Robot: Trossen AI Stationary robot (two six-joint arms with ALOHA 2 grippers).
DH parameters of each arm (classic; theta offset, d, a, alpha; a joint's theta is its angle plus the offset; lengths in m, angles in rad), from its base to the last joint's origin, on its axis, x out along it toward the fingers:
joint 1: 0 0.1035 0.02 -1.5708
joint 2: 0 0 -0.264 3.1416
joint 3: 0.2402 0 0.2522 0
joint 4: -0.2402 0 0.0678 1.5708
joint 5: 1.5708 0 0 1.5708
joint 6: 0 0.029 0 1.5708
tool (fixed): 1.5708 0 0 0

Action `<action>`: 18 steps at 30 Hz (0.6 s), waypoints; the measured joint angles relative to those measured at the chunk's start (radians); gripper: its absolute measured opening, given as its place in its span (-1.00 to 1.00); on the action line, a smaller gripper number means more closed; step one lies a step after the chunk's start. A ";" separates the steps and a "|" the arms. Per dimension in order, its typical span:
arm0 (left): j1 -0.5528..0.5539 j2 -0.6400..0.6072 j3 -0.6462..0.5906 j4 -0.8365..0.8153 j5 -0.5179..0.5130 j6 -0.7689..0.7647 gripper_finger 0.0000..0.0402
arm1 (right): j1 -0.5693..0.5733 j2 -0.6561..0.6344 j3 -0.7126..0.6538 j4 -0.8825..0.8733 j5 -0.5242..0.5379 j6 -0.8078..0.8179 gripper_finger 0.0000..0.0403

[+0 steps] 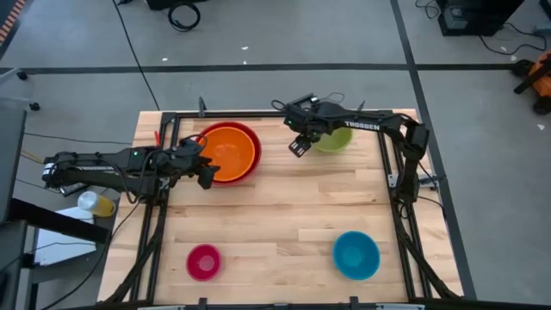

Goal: Nest bowls inside each other
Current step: Stack the green bowl on top of the orange bowl

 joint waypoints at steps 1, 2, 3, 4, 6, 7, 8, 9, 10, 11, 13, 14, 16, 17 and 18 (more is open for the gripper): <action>0.000 0.000 0.000 -0.001 0.000 -0.009 0.21 | -0.001 -0.002 0.000 -0.003 0.027 -0.004 -0.14; 0.000 0.000 0.000 -0.001 0.000 -0.017 0.21 | -0.001 -0.004 0.000 -0.009 0.049 -0.006 -0.14; 0.000 0.000 0.000 -0.001 0.000 -0.022 0.21 | -0.003 -0.004 0.000 -0.014 0.059 -0.011 -0.14; -0.001 0.000 0.000 -0.001 0.000 -0.027 0.21 | -0.009 -0.003 0.000 -0.016 0.060 -0.015 -0.14; -0.001 0.001 0.000 -0.002 0.001 -0.029 0.21 | -0.017 0.007 0.001 -0.014 0.036 -0.019 -0.14; -0.001 0.001 0.000 -0.002 0.001 -0.029 0.21 | -0.023 0.014 0.001 -0.014 0.019 -0.019 -0.14; -0.001 0.001 0.000 -0.002 0.001 -0.029 0.21 | -0.027 0.025 -0.002 -0.011 0.013 -0.020 -0.14; -0.001 0.001 0.000 -0.002 0.001 -0.029 0.21 | -0.029 0.036 -0.007 -0.004 0.013 -0.020 -0.14; -0.001 0.001 0.000 -0.002 0.001 -0.028 0.21 | -0.033 0.044 -0.014 0.004 0.013 -0.021 -0.14; -0.001 0.001 0.000 -0.002 0.001 -0.028 0.21 | -0.037 0.052 -0.023 0.013 0.013 -0.023 -0.14; -0.001 0.001 0.000 -0.006 0.001 -0.028 0.21 | -0.047 0.066 -0.045 0.033 0.010 -0.020 -0.15; -0.001 0.001 0.000 -0.011 0.002 -0.028 0.21 | -0.052 0.076 -0.058 0.038 0.007 -0.019 -0.17; -0.001 0.001 0.000 -0.024 0.002 -0.027 0.21 | -0.061 0.091 -0.089 0.041 0.005 -0.019 -0.24; -0.001 0.001 0.000 -0.027 0.003 -0.027 0.21 | -0.062 0.097 -0.099 0.040 0.006 -0.019 -0.30; -0.001 0.001 0.000 -0.030 0.003 -0.027 0.21 | -0.062 0.099 -0.105 0.039 0.005 -0.020 -0.38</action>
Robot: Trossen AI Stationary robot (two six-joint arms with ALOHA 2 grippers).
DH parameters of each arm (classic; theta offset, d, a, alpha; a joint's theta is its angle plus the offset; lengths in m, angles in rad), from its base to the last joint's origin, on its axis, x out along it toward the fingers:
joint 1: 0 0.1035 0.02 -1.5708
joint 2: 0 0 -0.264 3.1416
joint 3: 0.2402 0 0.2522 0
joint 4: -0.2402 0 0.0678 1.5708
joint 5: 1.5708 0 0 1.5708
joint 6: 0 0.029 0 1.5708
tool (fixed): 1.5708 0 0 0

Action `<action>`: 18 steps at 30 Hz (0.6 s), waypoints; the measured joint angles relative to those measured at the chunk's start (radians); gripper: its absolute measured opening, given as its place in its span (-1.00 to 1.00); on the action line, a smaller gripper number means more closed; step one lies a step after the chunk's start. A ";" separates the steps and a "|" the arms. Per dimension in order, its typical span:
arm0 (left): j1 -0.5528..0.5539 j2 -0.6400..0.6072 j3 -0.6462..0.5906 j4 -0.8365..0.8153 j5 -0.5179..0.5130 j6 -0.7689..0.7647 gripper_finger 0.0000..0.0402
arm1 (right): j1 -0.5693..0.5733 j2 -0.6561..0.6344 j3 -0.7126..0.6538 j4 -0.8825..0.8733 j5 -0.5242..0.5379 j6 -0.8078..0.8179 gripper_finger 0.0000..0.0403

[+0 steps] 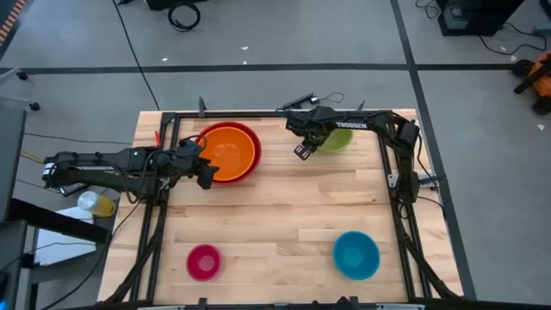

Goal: Nest bowls inside each other
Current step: Stack the green bowl on top of the orange bowl

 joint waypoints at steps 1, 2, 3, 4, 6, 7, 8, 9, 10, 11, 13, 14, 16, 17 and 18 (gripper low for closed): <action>0.000 0.000 0.000 -0.002 0.000 0.000 0.21 | 0.000 0.000 -0.002 -0.007 -0.002 -0.002 -0.49; 0.000 0.000 0.000 -0.003 0.000 0.000 0.21 | 0.006 -0.002 -0.002 -0.014 -0.006 -0.004 -0.61; 0.000 0.000 0.000 -0.003 0.000 -0.001 0.21 | 0.016 -0.007 -0.001 -0.018 -0.013 -0.007 -0.76; 0.000 -0.001 0.000 -0.002 0.000 -0.001 0.21 | 0.030 -0.013 0.006 -0.024 -0.012 -0.009 -0.87; 0.000 -0.002 0.000 -0.002 0.001 -0.002 0.21 | 0.062 -0.031 0.033 -0.017 -0.020 -0.009 -0.91; 0.000 -0.003 0.000 -0.002 0.001 -0.002 0.21 | 0.084 -0.039 0.053 -0.013 -0.016 -0.005 -0.89; 0.000 -0.006 0.000 -0.002 0.001 -0.002 0.21 | 0.103 -0.049 0.077 -0.012 -0.001 -0.005 -0.89; 0.000 -0.008 0.000 -0.002 0.001 -0.002 0.21 | 0.123 -0.054 0.102 -0.011 0.001 -0.009 -0.89; 0.000 -0.011 0.000 -0.001 0.001 -0.002 0.21 | 0.143 -0.055 0.131 -0.003 0.002 -0.016 -0.90; 0.000 -0.017 0.001 -0.002 0.001 -0.002 0.21 | 0.162 -0.055 0.163 0.019 0.013 -0.033 -0.92; 0.000 -0.029 0.004 -0.005 0.001 -0.001 0.21 | 0.197 -0.054 0.220 0.099 0.030 -0.073 -0.92; 0.000 -0.037 0.015 -0.020 0.001 -0.001 0.21 | 0.212 -0.054 0.241 0.158 0.034 -0.094 -0.92; 0.000 -0.051 0.055 -0.052 -0.001 0.012 0.21 | 0.238 -0.055 0.269 0.303 0.039 -0.138 -0.92; 0.000 -0.058 0.081 -0.066 -0.005 0.024 0.21 | 0.250 -0.055 0.274 0.374 0.047 -0.165 -0.92; 0.000 -0.066 0.108 -0.078 -0.013 0.030 0.21 | 0.262 -0.055 0.275 0.445 0.050 -0.199 -0.92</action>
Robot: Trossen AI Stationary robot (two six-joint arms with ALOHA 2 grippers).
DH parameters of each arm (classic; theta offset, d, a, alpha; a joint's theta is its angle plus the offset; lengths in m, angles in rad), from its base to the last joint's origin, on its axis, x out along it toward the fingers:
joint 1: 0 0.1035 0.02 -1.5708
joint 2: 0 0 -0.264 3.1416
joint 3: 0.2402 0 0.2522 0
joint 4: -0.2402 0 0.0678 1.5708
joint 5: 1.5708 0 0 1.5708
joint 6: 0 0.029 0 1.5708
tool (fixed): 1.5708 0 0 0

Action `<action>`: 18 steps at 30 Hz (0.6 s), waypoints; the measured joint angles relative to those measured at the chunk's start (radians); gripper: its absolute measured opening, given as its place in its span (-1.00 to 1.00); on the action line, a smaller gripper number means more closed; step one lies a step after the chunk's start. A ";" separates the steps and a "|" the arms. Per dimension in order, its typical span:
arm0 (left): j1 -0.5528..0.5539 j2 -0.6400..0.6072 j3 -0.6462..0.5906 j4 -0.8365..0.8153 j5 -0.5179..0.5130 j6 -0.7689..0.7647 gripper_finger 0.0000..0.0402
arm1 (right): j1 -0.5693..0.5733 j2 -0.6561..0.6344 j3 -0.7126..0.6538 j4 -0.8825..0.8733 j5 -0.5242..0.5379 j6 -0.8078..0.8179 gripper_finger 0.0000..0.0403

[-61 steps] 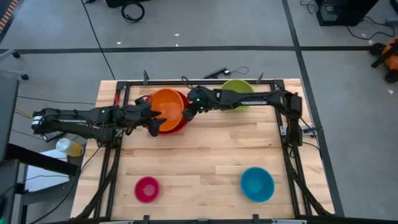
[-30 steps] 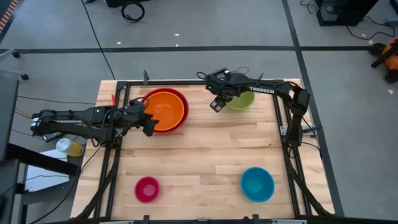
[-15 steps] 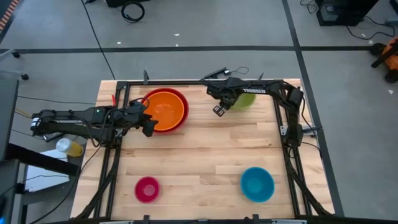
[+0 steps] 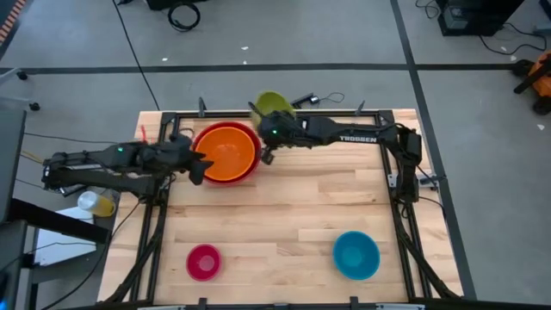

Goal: Nest bowls inside each other
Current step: Stack the green bowl on top of the orange bowl

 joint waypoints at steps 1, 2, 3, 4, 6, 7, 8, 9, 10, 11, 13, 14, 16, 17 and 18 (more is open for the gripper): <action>0.000 -0.006 0.027 -0.010 -0.014 0.010 0.21 | 0.009 0.000 0.000 0.073 -0.015 -0.037 -0.92; 0.000 -0.010 0.052 -0.014 -0.032 0.026 0.21 | 0.017 0.001 0.000 0.142 -0.050 -0.075 -0.92; 0.000 -0.010 0.076 -0.014 -0.052 0.045 0.21 | 0.024 0.011 0.002 0.207 -0.090 -0.105 -0.92; 0.000 -0.011 0.098 -0.012 -0.072 0.067 0.21 | 0.029 0.018 0.003 0.258 -0.126 -0.123 -0.92; 0.000 -0.015 0.126 -0.010 -0.116 0.119 0.21 | 0.037 0.044 0.003 0.311 -0.193 -0.139 -0.92; 0.000 -0.014 0.133 -0.005 -0.136 0.141 0.21 | 0.042 0.058 0.002 0.327 -0.216 -0.146 -0.92; 0.000 -0.014 0.138 0.003 -0.154 0.158 0.21 | 0.047 0.075 0.002 0.336 -0.229 -0.155 -0.92; 0.000 -0.014 0.140 0.013 -0.170 0.170 0.21 | 0.054 0.091 0.001 0.336 -0.236 -0.168 -0.92; 0.000 -0.013 0.140 0.014 -0.182 0.179 0.21 | 0.061 0.106 0.000 0.332 -0.236 -0.187 -0.92; 0.000 -0.013 0.140 0.012 -0.190 0.181 0.21 | 0.068 0.121 0.000 0.328 -0.235 -0.209 -0.92; 0.000 -0.011 0.140 0.011 -0.201 0.190 0.21 | 0.082 0.144 0.000 0.315 -0.225 -0.249 -0.92; 0.000 -0.010 0.140 0.009 -0.201 0.196 0.21 | 0.089 0.156 0.000 0.310 -0.224 -0.260 -0.91; 0.000 -0.006 0.140 0.006 -0.202 0.200 0.21 | 0.102 0.171 0.000 0.313 -0.220 -0.282 -0.89; 0.000 -0.006 0.140 0.003 -0.203 0.200 0.21 | 0.108 0.177 0.000 0.313 -0.215 -0.283 -0.88; 0.000 -0.006 0.140 -0.001 -0.204 0.201 0.21 | 0.112 0.181 0.001 0.316 -0.214 -0.283 -0.87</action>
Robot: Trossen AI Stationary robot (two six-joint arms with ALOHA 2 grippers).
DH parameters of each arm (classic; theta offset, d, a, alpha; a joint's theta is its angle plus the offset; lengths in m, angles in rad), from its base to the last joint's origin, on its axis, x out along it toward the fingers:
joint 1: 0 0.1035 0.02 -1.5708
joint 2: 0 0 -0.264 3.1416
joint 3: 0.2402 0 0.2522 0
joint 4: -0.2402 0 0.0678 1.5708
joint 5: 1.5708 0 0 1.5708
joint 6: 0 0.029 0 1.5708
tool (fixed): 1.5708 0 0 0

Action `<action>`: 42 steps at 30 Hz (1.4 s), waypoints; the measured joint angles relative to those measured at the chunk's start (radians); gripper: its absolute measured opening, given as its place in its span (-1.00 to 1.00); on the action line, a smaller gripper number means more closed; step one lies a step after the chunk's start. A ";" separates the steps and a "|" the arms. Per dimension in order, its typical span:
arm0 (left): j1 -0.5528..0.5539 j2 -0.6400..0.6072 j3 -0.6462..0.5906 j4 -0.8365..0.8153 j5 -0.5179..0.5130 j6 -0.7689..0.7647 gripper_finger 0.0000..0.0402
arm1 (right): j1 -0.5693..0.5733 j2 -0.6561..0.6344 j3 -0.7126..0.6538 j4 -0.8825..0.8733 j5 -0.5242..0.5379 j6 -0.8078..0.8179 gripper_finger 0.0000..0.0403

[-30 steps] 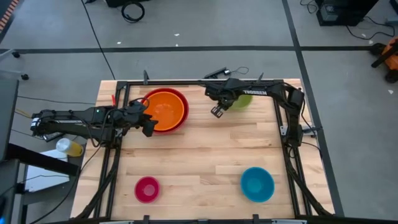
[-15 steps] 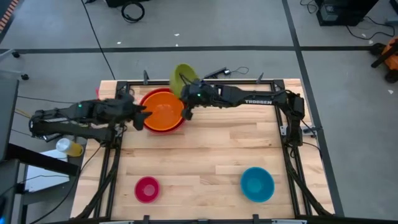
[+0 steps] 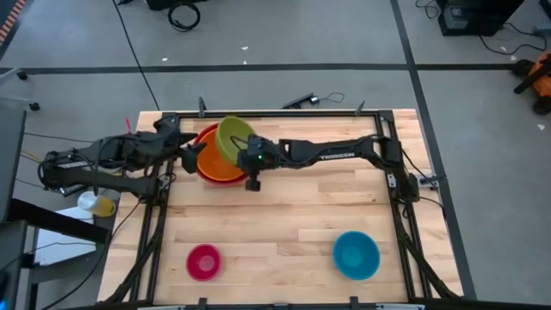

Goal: Nest bowls inside each other
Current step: Stack the green bowl on top of the orange bowl, then stack the blue bowl on top of the green bowl

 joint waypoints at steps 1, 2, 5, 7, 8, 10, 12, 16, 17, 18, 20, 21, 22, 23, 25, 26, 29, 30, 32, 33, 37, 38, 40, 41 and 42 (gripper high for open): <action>0.000 0.000 0.000 -0.003 0.000 0.004 0.21 | 0.004 0.001 0.000 -0.002 0.005 0.000 -0.87; 0.000 0.002 0.000 -0.004 0.000 0.006 0.21 | 0.007 0.003 0.000 -0.010 0.010 -0.001 -0.86; 0.000 0.008 0.000 -0.004 0.000 0.006 0.21 | 0.012 0.014 0.001 -0.017 0.018 0.017 -0.85; 0.000 0.019 0.000 -0.004 0.000 0.005 0.21 | 0.012 0.018 0.000 -0.017 0.024 0.060 -0.80; 0.000 0.021 -0.001 -0.005 0.000 0.006 0.21 | 0.012 0.018 0.000 -0.013 0.023 0.089 -0.76; 0.000 0.033 -0.001 -0.014 0.000 0.006 0.21 | 0.008 0.017 0.000 -0.009 -0.004 0.141 -0.67; 0.000 0.041 -0.001 -0.021 -0.001 0.009 0.21 | 0.004 0.017 0.000 -0.008 -0.016 0.183 -0.55; 0.000 0.061 -0.002 -0.027 0.000 0.053 0.21 | 0.002 0.009 0.000 0.001 0.015 0.240 -0.32; 0.000 0.061 -0.002 -0.027 0.000 0.066 0.21 | 0.002 0.007 0.000 0.010 0.031 0.253 -0.28; 0.000 0.064 -0.002 -0.027 0.000 0.082 0.21 | 0.002 0.004 0.000 0.029 0.048 0.267 -0.24; 0.000 0.065 -0.002 -0.028 -0.001 0.112 0.21 | 0.002 -0.010 0.000 0.037 0.080 0.292 -0.19; 0.000 0.066 -0.002 -0.029 0.000 0.127 0.21 | 0.001 -0.018 0.000 0.048 0.097 0.302 -0.18; 0.000 0.067 -0.002 -0.029 0.000 0.137 0.21 | 0.000 -0.030 0.000 0.048 0.117 0.313 -0.17; 0.000 0.066 -0.002 -0.030 0.000 0.142 0.21 | -0.002 -0.042 0.000 0.044 0.139 0.323 -0.17; 0.000 0.065 -0.002 -0.031 0.005 0.142 0.21 | -0.008 -0.075 0.000 0.007 0.184 0.371 -0.17; 0.000 0.065 -0.002 -0.033 0.014 0.138 0.21 | -0.011 -0.096 0.000 -0.038 0.208 0.412 -0.17; 0.000 0.066 -0.002 -0.057 0.048 0.080 0.21 | -0.033 -0.161 -0.004 -0.225 0.241 0.559 -0.17; -0.001 0.066 -0.002 -0.079 0.057 0.046 0.21 | -0.039 -0.181 -0.020 -0.269 0.240 0.586 -0.17; -0.001 0.066 -0.002 -0.146 0.069 -0.031 0.21 | -0.046 -0.230 -0.069 -0.331 0.241 0.605 -0.17; -0.001 0.066 -0.002 -0.186 0.079 -0.073 0.21 | -0.047 -0.258 -0.105 -0.340 0.249 0.611 -0.17; -0.007 0.066 -0.002 -0.333 0.117 -0.231 0.21 | -0.038 -0.426 -0.304 -0.331 0.253 0.669 -0.17; -0.017 0.066 -0.002 -0.353 0.131 -0.267 0.21 | -0.035 -0.474 -0.365 -0.318 0.238 0.686 -0.17; -0.044 0.066 -0.002 -0.358 0.140 -0.328 0.21 | -0.030 -0.573 -0.482 -0.300 0.165 0.728 -0.17; -0.062 0.066 -0.002 -0.350 0.140 -0.354 0.20 | -0.024 -0.621 -0.533 -0.302 0.125 0.757 -0.18; -0.080 0.068 -0.002 -0.337 0.140 -0.377 0.20 | -0.017 -0.668 -0.580 -0.308 0.085 0.795 -0.18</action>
